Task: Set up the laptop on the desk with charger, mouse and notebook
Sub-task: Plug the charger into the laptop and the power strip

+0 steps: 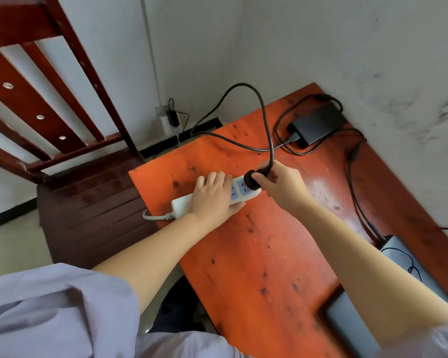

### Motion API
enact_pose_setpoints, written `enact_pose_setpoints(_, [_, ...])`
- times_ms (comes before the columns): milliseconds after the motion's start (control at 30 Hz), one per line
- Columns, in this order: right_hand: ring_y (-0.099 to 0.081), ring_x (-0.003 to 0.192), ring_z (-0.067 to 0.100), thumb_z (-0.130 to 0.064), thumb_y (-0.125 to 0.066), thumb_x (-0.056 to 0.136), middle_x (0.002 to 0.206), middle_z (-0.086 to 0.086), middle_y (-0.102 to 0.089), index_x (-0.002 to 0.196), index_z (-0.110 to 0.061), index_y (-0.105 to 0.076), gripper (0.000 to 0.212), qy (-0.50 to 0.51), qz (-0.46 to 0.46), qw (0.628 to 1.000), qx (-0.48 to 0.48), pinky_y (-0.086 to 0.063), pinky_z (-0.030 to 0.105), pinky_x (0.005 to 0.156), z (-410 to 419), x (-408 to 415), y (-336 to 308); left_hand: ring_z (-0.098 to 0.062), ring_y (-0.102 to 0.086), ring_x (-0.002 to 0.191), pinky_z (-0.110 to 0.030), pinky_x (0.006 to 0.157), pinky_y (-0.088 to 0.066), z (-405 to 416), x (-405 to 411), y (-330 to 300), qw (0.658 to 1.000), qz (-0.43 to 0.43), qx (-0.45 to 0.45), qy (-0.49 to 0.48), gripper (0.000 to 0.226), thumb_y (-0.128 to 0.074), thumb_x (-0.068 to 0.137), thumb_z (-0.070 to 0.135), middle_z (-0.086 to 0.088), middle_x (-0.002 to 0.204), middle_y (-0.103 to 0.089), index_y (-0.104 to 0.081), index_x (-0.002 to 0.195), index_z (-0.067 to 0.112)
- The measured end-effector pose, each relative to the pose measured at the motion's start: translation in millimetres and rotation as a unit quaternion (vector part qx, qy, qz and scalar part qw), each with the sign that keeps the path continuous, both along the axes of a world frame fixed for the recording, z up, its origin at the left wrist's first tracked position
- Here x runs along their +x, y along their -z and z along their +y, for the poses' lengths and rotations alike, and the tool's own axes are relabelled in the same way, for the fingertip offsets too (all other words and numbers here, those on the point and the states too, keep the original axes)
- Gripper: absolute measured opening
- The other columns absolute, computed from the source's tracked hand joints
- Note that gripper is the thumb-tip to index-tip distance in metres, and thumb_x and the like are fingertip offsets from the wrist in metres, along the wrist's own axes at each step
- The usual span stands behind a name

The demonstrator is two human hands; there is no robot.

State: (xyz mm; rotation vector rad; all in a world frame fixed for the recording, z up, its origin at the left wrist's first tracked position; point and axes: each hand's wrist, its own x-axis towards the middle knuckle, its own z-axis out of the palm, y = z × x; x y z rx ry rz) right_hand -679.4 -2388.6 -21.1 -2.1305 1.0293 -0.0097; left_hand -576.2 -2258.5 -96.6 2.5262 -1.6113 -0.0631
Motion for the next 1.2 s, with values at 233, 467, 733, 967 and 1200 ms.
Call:
enact_pose_setpoints(233, [-0.05, 0.058, 0.006, -0.032, -0.059, 0.087, 0.069, -0.008, -0.053, 0.086, -0.017, -0.055, 0.017, -0.003, 0.021, 0.998, -0.064, -0.036, 0.019, 0.047, 6, 12, 5, -0.025, -0.054, 0.096, -0.036, 0.08, -0.041, 0, 0, 2, 1.0, -0.014, 0.004, -0.009, 0.064, -0.044, 0.081, 0.063, -0.005, 0.104, -0.06, -0.055, 0.116, 0.012])
enact_pose_setpoints(467, [-0.048, 0.059, 0.016, -0.035, -0.057, 0.089, 0.078, 0.004, -0.057, 0.093, -0.003, -0.057, 0.031, 0.044, 0.024, 0.996, -0.068, -0.043, 0.027, 0.049, 13, 10, 7, -0.026, -0.049, 0.103, -0.037, 0.086, -0.037, -1, -1, 1, 1.0, 0.004, 0.007, -0.01, 0.064, -0.045, 0.084, 0.061, -0.007, 0.111, -0.055, -0.049, 0.121, 0.01])
enact_pose_setpoints(733, [-0.052, 0.069, 0.026, -0.028, -0.056, 0.089, 0.082, 0.012, -0.056, 0.085, -0.007, -0.045, 0.023, -0.019, 0.082, 0.99, -0.115, -0.04, 0.029, 0.049, 19, 26, 1, -0.025, -0.049, 0.103, -0.036, 0.084, -0.037, -2, -3, -2, 0.999, -0.025, 0.034, -0.015, 0.062, -0.042, 0.085, 0.063, -0.007, 0.112, -0.055, -0.05, 0.118, 0.011])
enact_pose_setpoints(967, [-0.044, 0.057, 0.02, -0.027, -0.053, 0.091, 0.075, 0.007, -0.052, 0.084, -0.01, -0.041, 0.021, -0.014, 0.078, 0.991, -0.111, -0.033, 0.026, 0.044, 25, 17, 7, -0.026, -0.048, 0.104, -0.037, 0.085, -0.037, -3, -3, 0, 0.999, -0.012, 0.029, -0.013, 0.062, -0.045, 0.084, 0.061, -0.008, 0.113, -0.055, -0.049, 0.119, 0.01])
enact_pose_setpoints(1200, [-0.049, 0.066, 0.029, -0.025, -0.051, 0.092, 0.076, 0.012, -0.055, 0.082, -0.007, -0.04, 0.023, -0.008, 0.041, 0.992, -0.122, -0.037, 0.033, 0.049, 25, 26, 10, -0.026, -0.049, 0.103, -0.037, 0.084, -0.037, -4, -2, 1, 0.999, -0.018, 0.035, -0.01, 0.061, -0.044, 0.084, 0.061, -0.008, 0.111, -0.056, -0.05, 0.117, 0.011])
